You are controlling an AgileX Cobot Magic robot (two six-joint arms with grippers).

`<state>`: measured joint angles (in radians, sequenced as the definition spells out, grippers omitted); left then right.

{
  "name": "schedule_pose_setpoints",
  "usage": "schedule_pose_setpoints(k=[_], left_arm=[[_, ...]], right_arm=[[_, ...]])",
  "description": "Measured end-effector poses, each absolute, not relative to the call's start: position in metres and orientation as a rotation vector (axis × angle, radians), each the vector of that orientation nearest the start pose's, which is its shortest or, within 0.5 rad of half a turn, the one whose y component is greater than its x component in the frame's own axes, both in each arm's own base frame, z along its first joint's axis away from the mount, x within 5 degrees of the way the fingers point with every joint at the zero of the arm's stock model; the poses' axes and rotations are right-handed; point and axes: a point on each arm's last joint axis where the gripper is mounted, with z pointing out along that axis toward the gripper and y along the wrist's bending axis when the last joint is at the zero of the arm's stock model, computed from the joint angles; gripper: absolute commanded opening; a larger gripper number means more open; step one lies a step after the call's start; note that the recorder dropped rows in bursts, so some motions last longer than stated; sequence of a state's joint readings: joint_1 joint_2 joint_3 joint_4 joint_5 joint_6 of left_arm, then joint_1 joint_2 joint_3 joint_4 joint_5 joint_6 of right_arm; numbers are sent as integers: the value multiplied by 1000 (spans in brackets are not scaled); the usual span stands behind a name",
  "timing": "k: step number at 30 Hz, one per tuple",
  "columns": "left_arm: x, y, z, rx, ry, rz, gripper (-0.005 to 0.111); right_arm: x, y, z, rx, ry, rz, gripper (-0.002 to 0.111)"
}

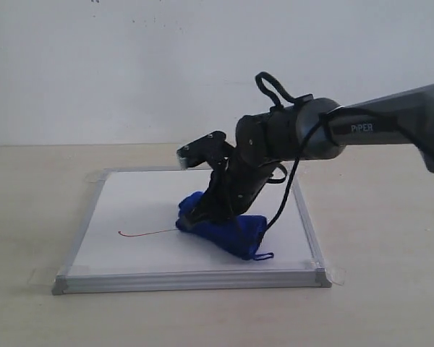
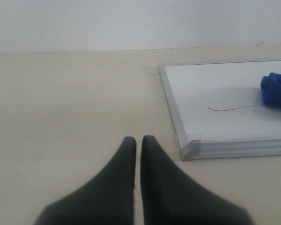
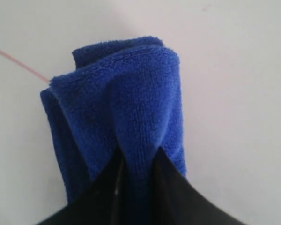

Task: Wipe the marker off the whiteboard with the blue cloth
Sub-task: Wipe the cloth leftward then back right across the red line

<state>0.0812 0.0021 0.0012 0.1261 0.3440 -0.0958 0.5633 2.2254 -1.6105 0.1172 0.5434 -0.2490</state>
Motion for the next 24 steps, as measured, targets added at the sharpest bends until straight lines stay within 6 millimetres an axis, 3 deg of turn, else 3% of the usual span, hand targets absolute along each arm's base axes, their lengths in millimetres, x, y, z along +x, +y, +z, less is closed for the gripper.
schedule_pose_setpoints(k=[8,11,14,21,24], left_arm=[[53,8,182,-83,1828,112,4],[53,8,182,-83,1828,112,4],[53,8,182,-83,1828,112,4],[53,8,182,-83,1828,112,4],[53,8,182,-83,1828,112,4]], right_arm=[[437,191,135,-488,2564,191,-1],[440,184,136,-412,2573,200,-1],[433,203,136,-465,2558,217,0],[395,272,135,-677,2501,277,7],[389,284,135,-742,2464,265,7]])
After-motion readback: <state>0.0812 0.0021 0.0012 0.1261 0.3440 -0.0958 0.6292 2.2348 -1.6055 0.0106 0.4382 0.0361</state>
